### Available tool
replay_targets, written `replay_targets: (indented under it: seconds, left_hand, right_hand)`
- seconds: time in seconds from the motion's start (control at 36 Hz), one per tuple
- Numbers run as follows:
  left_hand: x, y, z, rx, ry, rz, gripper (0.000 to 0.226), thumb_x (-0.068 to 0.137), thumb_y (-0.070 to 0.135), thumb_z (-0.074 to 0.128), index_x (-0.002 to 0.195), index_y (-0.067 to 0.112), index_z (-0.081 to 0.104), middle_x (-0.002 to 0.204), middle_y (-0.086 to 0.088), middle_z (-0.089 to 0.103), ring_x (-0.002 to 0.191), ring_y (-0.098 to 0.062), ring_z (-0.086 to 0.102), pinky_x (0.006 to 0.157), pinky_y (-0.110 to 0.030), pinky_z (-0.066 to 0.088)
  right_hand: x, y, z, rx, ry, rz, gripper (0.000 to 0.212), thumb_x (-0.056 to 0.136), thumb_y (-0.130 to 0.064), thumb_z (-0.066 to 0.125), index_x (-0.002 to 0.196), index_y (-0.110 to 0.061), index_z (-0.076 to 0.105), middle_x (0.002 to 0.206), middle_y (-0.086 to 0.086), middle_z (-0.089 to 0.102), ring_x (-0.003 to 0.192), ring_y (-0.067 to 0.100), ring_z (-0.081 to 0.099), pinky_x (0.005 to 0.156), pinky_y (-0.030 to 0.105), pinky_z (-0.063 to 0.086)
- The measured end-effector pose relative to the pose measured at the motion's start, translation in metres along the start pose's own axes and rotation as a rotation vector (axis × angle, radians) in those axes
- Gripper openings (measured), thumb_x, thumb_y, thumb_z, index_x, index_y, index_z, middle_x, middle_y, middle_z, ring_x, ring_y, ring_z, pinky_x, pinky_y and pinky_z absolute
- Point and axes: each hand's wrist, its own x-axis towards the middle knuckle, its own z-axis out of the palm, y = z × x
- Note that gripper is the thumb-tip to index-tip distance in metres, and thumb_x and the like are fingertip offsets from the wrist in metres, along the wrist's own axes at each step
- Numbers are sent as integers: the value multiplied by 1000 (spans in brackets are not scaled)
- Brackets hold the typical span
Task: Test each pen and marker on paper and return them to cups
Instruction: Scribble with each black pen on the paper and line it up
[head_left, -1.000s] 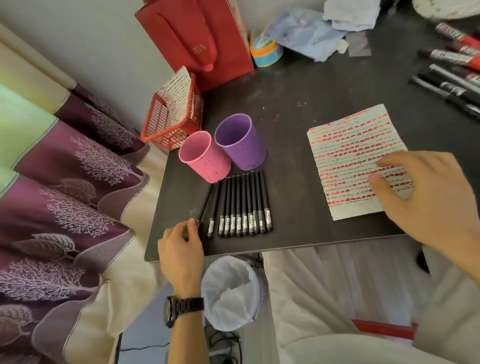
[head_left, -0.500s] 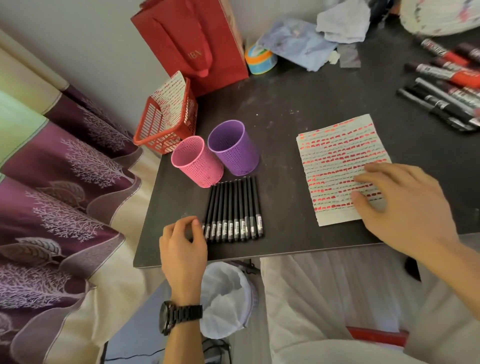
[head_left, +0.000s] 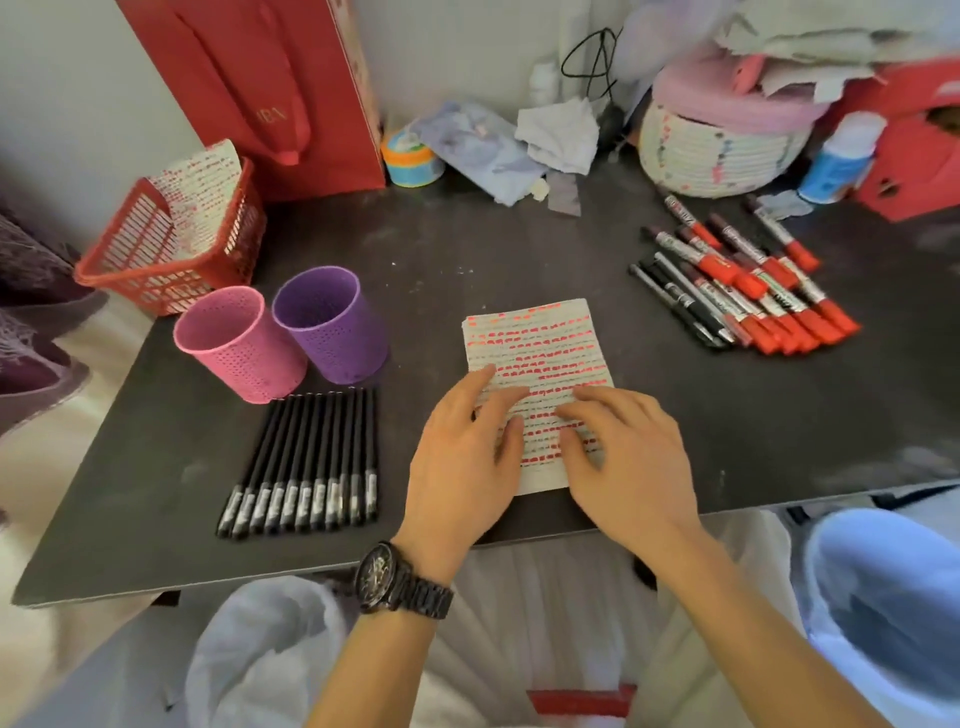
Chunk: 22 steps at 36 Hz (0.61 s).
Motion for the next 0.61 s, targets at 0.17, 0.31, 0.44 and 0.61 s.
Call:
replay_targets:
  seconds: [0.17,0.31,0.44,0.61]
  left_hand:
    - [-10,-10,11,53,4,-16,36,100,31,56,135,27,63,152,-1,48,142,-22,42,118,-48,32]
    - [-11,-8,10,30,36,-29,37,98,31,60,134,27,64,150,0,50,141,-21,45,118,-48,34]
    - [-11,-10,10,27,26,-60,39,98,37,56,136,31,62,153,4,47,144,-16,41,122,-42,28]
    - [-11,-10,10,14,18,-72,39,99,38,54,137,33,61,155,6,46,145,-13,38,121,-35,21]
  right_hand:
    - [-1,-2,-1,19,9,17,19,90,-25,71,108,-27,75,125,-11,67,121,14,54,104,35,40]
    - [1,-3,-6,94,-10,52,16,93,-26,68,107,-29,74,119,-18,66,117,6,52,103,29,41]
    - [14,7,-23,314,-26,160,17,95,-23,66,108,-34,68,111,-23,61,108,1,57,92,14,45]
    - [56,33,-56,53,41,156,27,95,-27,66,122,-25,64,125,-3,63,122,19,53,99,29,40]
